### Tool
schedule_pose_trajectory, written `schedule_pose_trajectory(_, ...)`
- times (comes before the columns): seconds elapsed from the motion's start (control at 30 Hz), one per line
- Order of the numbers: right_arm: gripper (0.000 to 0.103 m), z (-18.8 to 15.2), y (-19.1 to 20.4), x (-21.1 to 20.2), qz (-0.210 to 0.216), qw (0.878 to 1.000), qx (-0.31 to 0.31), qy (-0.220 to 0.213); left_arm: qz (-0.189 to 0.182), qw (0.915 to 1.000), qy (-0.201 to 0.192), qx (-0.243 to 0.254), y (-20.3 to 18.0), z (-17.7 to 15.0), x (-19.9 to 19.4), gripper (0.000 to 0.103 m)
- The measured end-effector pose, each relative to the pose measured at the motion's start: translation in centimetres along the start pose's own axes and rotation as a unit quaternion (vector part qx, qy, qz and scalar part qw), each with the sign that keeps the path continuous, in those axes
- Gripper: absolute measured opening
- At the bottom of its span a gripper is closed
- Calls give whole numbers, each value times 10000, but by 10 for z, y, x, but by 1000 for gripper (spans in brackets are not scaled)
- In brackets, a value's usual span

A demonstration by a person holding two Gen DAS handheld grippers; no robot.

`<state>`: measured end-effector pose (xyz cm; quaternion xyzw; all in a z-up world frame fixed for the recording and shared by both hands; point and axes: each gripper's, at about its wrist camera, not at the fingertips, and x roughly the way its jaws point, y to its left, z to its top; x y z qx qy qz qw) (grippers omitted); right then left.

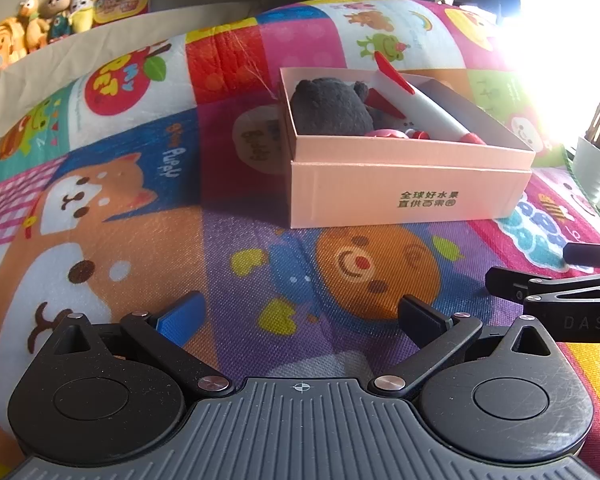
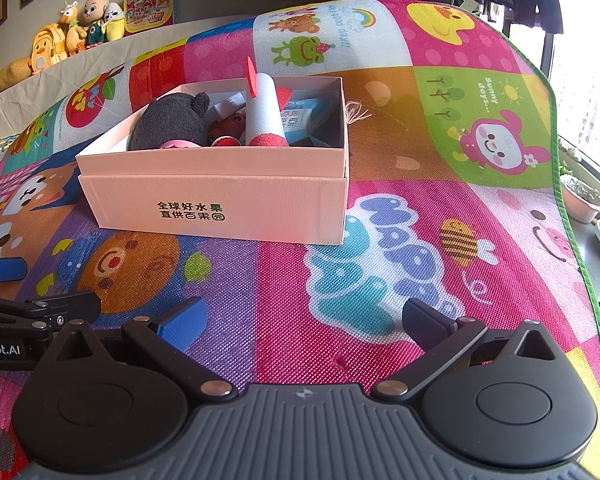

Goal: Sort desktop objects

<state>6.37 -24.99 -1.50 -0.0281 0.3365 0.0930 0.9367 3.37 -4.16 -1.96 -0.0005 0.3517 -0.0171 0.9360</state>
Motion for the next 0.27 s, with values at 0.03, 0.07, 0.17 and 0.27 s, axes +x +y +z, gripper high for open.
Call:
schedule_pose_trajectory(0.03, 103, 0, 1, 0, 1, 10000, 1, 0, 4, 10000, 5, 9, 0, 0, 0, 103)
schedule_pose_trajectory(0.07, 103, 0, 0, 0, 1, 10000, 1, 0, 4, 10000, 9, 11, 0, 0, 0, 103)
schedule_pose_trajectory(0.17, 103, 0, 0, 0, 0, 10000, 0, 0, 1, 10000, 3, 4, -1, 0, 0, 103)
schedule_pose_trajectory(0.27, 103, 0, 1, 0, 0, 10000, 0, 0, 2, 10000, 34, 46, -1, 0, 1, 103)
